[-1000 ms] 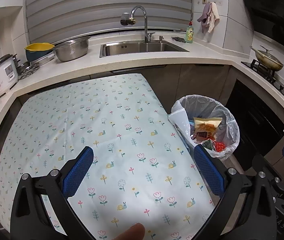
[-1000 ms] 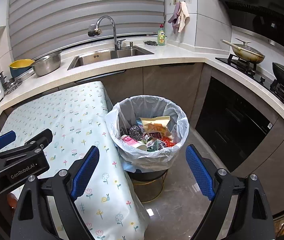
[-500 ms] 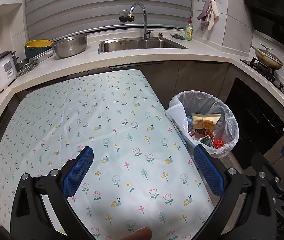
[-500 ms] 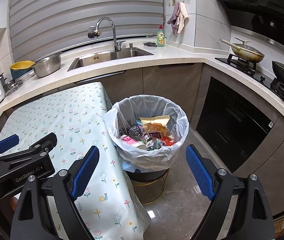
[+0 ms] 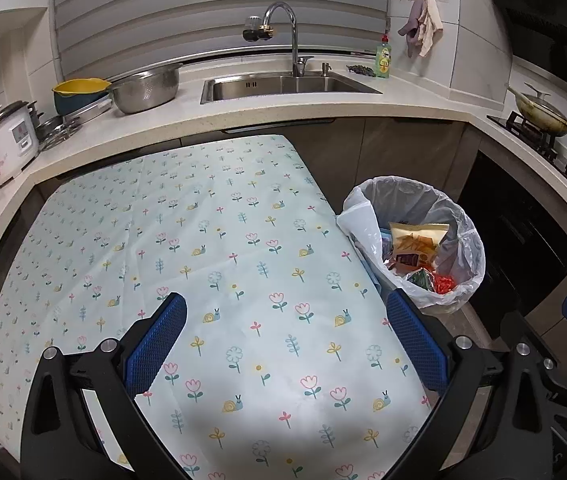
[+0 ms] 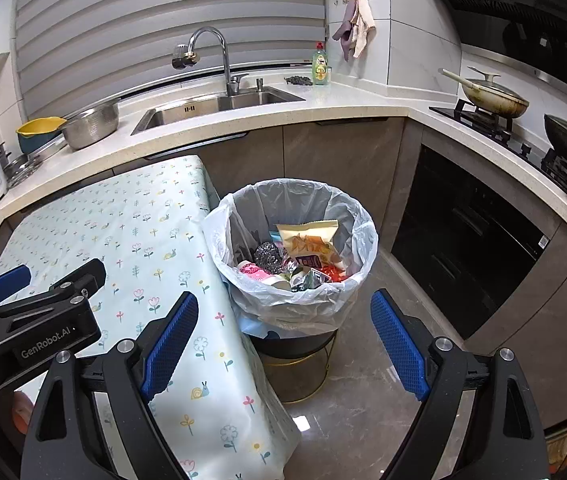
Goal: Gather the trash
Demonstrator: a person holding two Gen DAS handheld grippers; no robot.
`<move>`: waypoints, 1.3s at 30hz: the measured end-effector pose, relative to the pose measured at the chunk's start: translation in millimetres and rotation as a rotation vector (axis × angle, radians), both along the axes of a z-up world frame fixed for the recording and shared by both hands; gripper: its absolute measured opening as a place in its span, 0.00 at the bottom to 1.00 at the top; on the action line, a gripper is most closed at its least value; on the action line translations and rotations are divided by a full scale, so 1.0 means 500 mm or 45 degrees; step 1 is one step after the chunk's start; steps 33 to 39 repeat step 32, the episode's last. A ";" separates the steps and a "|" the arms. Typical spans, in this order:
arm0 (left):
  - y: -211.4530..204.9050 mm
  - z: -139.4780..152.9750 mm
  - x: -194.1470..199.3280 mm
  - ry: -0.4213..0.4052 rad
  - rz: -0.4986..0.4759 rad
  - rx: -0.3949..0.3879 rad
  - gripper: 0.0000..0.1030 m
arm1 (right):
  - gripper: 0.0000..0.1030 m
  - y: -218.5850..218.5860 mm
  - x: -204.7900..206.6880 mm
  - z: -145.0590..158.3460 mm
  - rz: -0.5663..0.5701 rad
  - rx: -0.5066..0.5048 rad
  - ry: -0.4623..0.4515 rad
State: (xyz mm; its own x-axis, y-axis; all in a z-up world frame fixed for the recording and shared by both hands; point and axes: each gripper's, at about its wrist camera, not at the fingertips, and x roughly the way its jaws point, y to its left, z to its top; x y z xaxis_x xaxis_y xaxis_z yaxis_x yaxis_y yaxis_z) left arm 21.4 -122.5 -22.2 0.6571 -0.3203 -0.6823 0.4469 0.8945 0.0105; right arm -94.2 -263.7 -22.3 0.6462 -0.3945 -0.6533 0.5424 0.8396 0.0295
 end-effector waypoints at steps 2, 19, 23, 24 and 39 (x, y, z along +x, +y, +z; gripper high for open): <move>-0.001 -0.001 0.000 -0.001 -0.001 0.004 0.93 | 0.82 0.000 0.002 -0.001 0.000 0.001 0.001; -0.004 -0.004 0.001 -0.003 0.005 0.009 0.93 | 0.82 -0.005 0.008 -0.011 0.007 0.016 0.009; -0.003 -0.010 0.003 0.006 0.003 0.012 0.93 | 0.82 -0.006 0.008 -0.012 0.009 0.019 0.012; -0.001 -0.011 0.004 0.008 0.003 0.014 0.93 | 0.82 -0.006 0.008 -0.013 0.009 0.019 0.015; 0.002 -0.020 0.011 0.020 0.010 0.019 0.93 | 0.84 -0.008 0.016 -0.022 0.000 0.026 0.028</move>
